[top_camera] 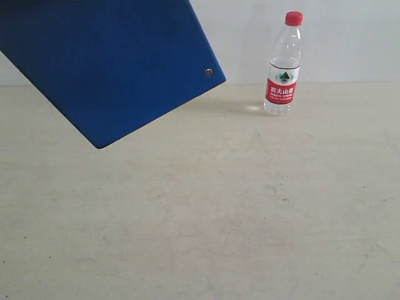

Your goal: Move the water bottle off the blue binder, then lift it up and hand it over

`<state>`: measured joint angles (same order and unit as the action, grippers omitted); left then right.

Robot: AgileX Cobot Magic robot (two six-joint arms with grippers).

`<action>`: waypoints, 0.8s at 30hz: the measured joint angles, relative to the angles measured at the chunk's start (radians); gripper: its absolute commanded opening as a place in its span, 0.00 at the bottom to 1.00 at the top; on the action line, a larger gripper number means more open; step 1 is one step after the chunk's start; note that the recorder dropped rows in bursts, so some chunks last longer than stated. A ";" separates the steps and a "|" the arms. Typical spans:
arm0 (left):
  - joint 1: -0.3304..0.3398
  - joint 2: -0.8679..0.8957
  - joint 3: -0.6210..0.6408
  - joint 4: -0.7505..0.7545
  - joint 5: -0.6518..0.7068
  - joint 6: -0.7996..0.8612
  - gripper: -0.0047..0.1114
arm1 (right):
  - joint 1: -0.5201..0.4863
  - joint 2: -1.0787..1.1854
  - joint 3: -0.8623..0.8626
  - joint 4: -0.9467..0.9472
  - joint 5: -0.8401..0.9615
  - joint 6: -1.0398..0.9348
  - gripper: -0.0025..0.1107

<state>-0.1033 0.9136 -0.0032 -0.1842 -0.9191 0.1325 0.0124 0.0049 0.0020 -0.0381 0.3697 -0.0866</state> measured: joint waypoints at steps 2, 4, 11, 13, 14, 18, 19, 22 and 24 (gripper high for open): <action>0.000 0.000 0.000 0.000 0.000 0.000 0.08 | 0.000 0.000 0.000 0.000 0.003 -0.003 0.02; 0.000 0.000 0.000 0.000 0.000 0.000 0.08 | 0.000 0.000 0.000 0.002 0.006 0.000 0.02; 0.000 0.000 0.000 0.000 0.000 0.000 0.08 | -0.006 0.000 0.000 0.004 0.005 0.008 0.02; 0.000 0.000 0.000 0.000 0.000 0.000 0.08 | -0.007 0.000 0.000 0.004 0.005 0.008 0.02; 0.000 0.000 0.000 0.000 0.000 0.000 0.08 | -0.009 0.000 0.000 0.004 0.005 0.008 0.02; 0.000 0.000 0.000 0.000 0.000 0.000 0.08 | -0.011 0.000 0.000 0.004 0.005 0.010 0.02; 0.000 0.000 0.000 0.000 0.000 0.000 0.08 | -0.011 0.000 0.000 0.004 0.005 0.011 0.02; 0.000 0.000 0.000 0.000 0.000 0.000 0.08 | -0.011 0.000 0.000 0.004 0.005 0.011 0.02; 0.000 0.000 0.000 0.000 0.000 0.000 0.08 | -0.011 0.000 0.000 0.004 0.005 0.011 0.02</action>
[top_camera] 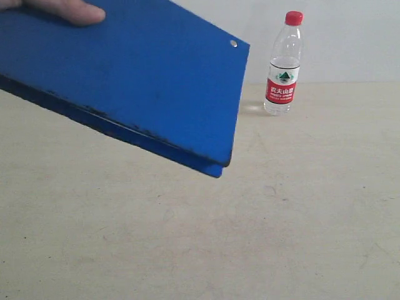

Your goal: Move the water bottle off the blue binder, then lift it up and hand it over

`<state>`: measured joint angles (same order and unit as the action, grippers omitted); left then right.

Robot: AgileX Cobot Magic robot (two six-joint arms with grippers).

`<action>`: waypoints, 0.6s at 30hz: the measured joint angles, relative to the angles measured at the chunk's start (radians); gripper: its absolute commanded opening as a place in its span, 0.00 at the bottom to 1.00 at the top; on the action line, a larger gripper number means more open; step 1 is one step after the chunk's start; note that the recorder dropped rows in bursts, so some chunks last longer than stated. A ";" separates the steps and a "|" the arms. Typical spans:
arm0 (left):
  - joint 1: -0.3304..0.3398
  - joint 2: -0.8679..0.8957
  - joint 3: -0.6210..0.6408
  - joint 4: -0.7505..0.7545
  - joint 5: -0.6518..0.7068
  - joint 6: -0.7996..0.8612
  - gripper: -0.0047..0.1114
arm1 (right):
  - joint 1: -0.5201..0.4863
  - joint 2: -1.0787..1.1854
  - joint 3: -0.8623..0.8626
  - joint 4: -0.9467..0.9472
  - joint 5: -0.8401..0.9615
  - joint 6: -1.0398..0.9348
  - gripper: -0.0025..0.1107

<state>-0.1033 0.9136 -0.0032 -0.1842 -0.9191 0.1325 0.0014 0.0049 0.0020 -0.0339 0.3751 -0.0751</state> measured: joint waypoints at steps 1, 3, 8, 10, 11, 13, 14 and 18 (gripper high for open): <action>0.000 0.000 0.000 0.000 0.000 0.000 0.08 | 0.000 0.000 0.000 0.000 0.000 0.000 0.02; 0.000 0.000 0.000 0.000 0.000 0.000 0.08 | 0.000 0.000 0.000 0.000 0.000 0.000 0.02; 0.000 0.000 0.000 0.000 0.000 0.000 0.08 | 0.000 0.000 0.000 0.000 0.000 0.000 0.02; 0.000 0.000 0.000 0.000 0.000 0.005 0.08 | 0.000 0.000 0.000 0.000 0.000 0.000 0.02; 0.000 0.000 0.000 0.000 0.000 0.030 0.08 | 0.000 0.000 0.000 0.000 0.000 0.000 0.02; 0.000 0.000 0.000 -0.004 0.000 0.097 0.08 | 0.000 0.000 0.000 0.000 0.000 0.000 0.02; 0.000 0.000 0.000 -0.004 0.000 0.133 0.08 | 0.000 0.000 0.000 0.000 0.000 0.000 0.02; 0.000 0.000 0.000 -0.002 0.009 0.097 0.08 | 0.000 0.000 0.000 0.000 0.000 0.000 0.02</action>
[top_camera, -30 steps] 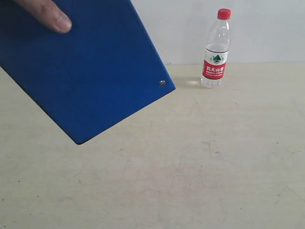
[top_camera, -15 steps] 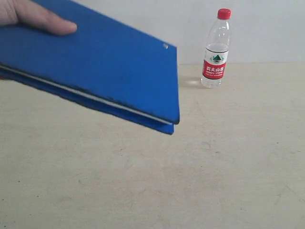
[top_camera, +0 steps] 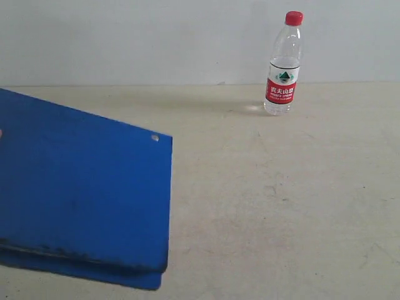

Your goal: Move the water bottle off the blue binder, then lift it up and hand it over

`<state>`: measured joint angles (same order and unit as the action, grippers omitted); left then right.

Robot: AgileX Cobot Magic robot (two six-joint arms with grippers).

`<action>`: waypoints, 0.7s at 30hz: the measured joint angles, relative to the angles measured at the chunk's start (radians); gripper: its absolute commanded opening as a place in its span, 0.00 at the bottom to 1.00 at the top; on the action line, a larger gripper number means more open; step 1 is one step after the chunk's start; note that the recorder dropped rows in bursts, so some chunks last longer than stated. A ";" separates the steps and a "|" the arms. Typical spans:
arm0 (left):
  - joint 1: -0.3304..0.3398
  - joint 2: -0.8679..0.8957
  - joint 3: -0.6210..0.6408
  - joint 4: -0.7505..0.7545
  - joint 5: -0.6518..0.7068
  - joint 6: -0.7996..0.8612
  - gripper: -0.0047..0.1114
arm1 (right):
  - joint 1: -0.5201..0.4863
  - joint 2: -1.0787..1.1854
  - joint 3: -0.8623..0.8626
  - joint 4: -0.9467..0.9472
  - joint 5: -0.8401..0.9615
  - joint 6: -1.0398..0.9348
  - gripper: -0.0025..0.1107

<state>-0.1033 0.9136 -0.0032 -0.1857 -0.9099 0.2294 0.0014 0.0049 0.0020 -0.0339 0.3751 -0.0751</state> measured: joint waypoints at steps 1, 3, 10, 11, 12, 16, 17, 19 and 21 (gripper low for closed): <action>0.000 0.000 0.000 0.010 0.007 -0.058 0.08 | 0.000 0.000 0.000 0.000 0.000 0.001 0.02; 0.000 -0.017 0.000 0.027 0.056 -0.165 0.08 | 0.000 0.000 0.000 0.000 0.000 0.004 0.02; 0.083 -0.479 0.000 0.081 0.583 -0.260 0.08 | 0.000 0.000 0.000 0.000 0.000 0.004 0.02; 0.098 -0.552 0.000 0.081 0.621 -0.246 0.08 | 0.000 0.000 0.000 0.000 0.000 0.004 0.02; 0.108 -0.604 0.000 0.081 0.646 -0.239 0.08 | 0.000 0.000 0.000 0.000 0.000 0.004 0.02; 0.130 -0.793 0.000 0.083 0.788 -0.224 0.08 | 0.000 0.000 0.000 0.000 0.000 0.004 0.02; 0.131 -0.826 0.000 0.083 0.844 -0.221 0.08 | 0.000 0.000 0.000 0.000 0.000 0.004 0.02; 0.131 -0.882 0.000 0.088 0.970 -0.221 0.08 | 0.000 0.000 0.000 0.000 0.000 0.005 0.02; 0.131 -0.901 0.000 0.092 1.078 -0.217 0.08 | 0.000 0.000 0.000 0.000 0.000 0.005 0.02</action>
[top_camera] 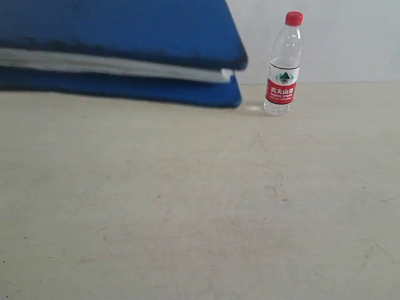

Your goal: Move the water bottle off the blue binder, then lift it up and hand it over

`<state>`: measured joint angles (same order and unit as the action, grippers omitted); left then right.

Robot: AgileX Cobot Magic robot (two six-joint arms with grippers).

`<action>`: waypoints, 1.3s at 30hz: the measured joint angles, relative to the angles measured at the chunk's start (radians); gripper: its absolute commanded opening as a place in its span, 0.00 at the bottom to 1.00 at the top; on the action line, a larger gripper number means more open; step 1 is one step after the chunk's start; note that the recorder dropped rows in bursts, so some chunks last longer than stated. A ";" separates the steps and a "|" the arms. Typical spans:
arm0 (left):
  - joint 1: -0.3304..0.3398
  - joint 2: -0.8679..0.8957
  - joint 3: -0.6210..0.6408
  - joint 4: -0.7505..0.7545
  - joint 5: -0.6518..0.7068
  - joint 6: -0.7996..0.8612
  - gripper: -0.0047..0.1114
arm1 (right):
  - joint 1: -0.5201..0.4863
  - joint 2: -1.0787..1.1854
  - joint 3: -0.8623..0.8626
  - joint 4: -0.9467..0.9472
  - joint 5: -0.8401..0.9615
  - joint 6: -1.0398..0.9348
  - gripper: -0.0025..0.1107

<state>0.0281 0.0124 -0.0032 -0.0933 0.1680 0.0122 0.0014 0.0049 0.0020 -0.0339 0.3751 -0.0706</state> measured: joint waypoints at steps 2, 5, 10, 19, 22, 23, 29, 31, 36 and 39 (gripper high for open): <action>0.004 -0.004 0.000 0.003 0.088 0.004 0.08 | 0.000 0.000 0.000 0.000 0.000 0.000 0.02; 0.006 -0.009 0.000 0.003 0.147 0.004 0.08 | 0.000 0.000 0.000 0.000 0.000 0.000 0.02; 0.006 -0.009 0.000 0.003 0.164 0.001 0.08 | 0.000 0.000 0.000 0.000 0.000 0.000 0.02; 0.006 -0.009 0.000 0.004 0.161 0.001 0.08 | 0.000 0.000 0.000 0.000 0.000 0.000 0.02; 0.006 -0.009 0.000 0.006 0.161 0.026 0.08 | 0.000 0.000 0.000 0.000 0.000 0.000 0.02; 0.006 -0.009 0.000 0.006 0.161 0.038 0.08 | 0.000 0.000 0.000 0.000 0.000 0.000 0.02; 0.006 -0.009 0.000 0.010 0.161 0.052 0.08 | 0.000 0.000 0.000 0.000 0.000 0.002 0.02; 0.006 -0.009 0.000 0.010 0.161 0.052 0.08 | 0.000 0.000 0.000 0.000 0.000 0.002 0.02; 0.006 -0.009 0.000 0.010 0.161 0.052 0.08 | 0.000 0.000 0.000 0.000 0.000 0.002 0.02; 0.006 -0.009 0.000 0.010 0.161 0.052 0.08 | 0.000 0.000 0.000 0.000 0.000 0.002 0.02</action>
<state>0.0336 0.0036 -0.0032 -0.0831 0.3286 0.0639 0.0014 0.0049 0.0020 -0.0339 0.3751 -0.0689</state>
